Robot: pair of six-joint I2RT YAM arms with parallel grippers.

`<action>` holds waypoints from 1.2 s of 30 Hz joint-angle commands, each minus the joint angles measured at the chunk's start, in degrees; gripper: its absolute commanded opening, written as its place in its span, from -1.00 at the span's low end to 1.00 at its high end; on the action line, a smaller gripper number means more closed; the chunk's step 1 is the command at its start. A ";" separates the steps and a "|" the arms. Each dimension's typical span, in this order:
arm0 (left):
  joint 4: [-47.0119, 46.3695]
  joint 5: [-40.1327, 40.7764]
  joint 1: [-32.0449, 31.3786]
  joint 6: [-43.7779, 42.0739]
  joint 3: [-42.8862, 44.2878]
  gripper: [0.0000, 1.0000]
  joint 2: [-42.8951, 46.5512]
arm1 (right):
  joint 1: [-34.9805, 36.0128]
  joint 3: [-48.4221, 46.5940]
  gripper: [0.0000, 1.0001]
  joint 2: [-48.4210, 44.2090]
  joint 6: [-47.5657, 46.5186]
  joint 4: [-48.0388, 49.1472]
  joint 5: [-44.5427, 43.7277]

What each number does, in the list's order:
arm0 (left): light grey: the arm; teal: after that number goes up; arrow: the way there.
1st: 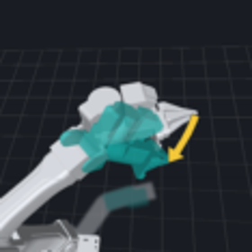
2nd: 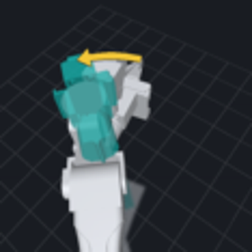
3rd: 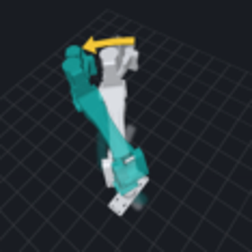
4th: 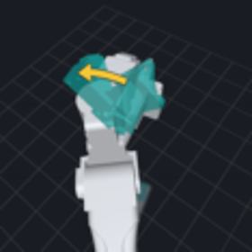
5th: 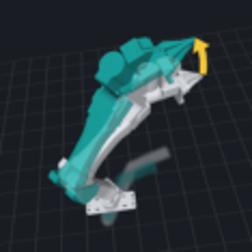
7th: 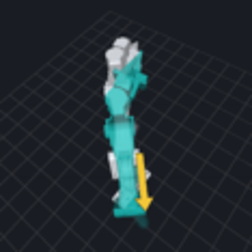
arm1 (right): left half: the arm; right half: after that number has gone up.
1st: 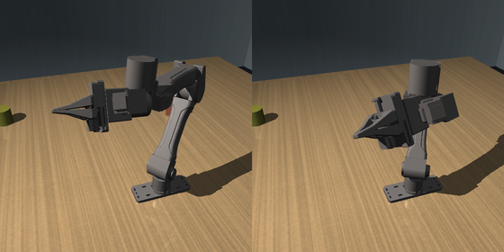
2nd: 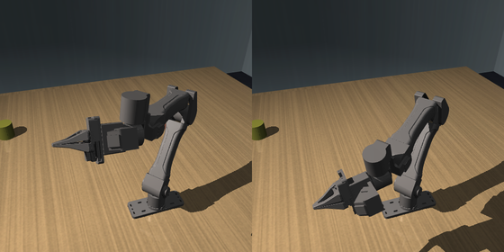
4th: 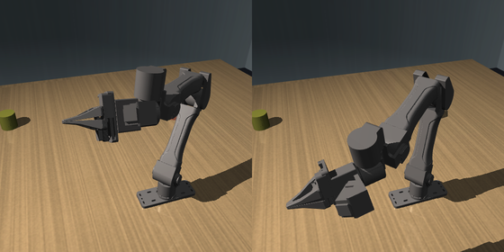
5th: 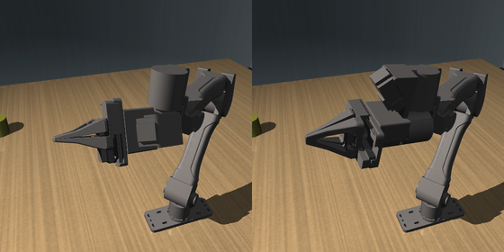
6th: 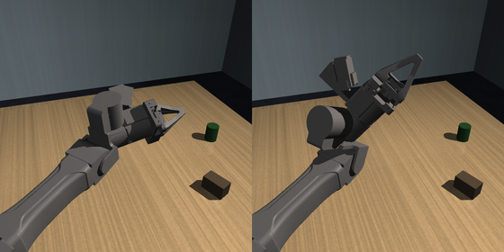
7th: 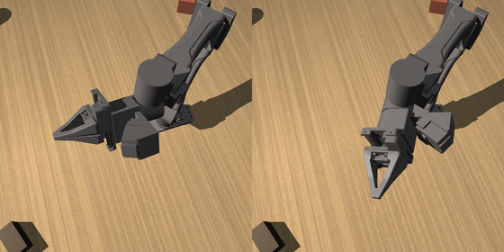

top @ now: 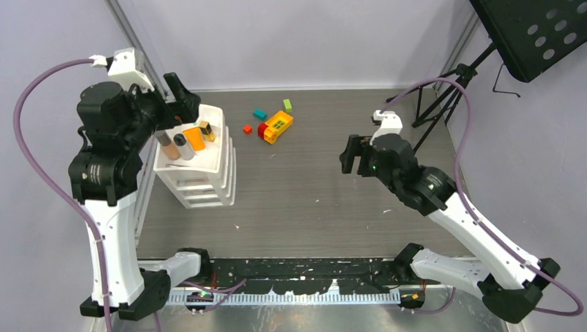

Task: Organize the makeup
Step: Reset both arms

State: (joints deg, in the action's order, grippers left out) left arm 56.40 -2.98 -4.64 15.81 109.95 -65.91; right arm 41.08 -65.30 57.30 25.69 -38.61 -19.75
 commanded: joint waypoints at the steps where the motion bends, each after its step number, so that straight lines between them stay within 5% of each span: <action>1: -2.03 1.01 -0.19 -1.15 -3.24 0.99 2.97 | 0.08 1.75 0.74 -3.40 2.58 -0.22 -9.95; 7: -7.00 2.29 -0.19 -0.76 -11.72 0.99 8.37 | 0.10 2.74 0.77 -2.66 0.53 -1.01 -15.44; 14: -3.00 10.04 -0.21 0.00 -9.36 0.99 7.05 | 0.08 3.67 0.77 -2.69 -0.42 1.16 -16.63; 36: -4.19 8.04 -0.19 -0.57 -10.36 0.99 6.48 | 0.07 4.62 0.78 -1.73 -0.95 1.23 -15.75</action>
State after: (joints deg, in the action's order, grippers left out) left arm 53.41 4.51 -4.64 16.01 97.78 -58.63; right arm 41.12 -61.04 55.77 24.38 -39.48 -33.43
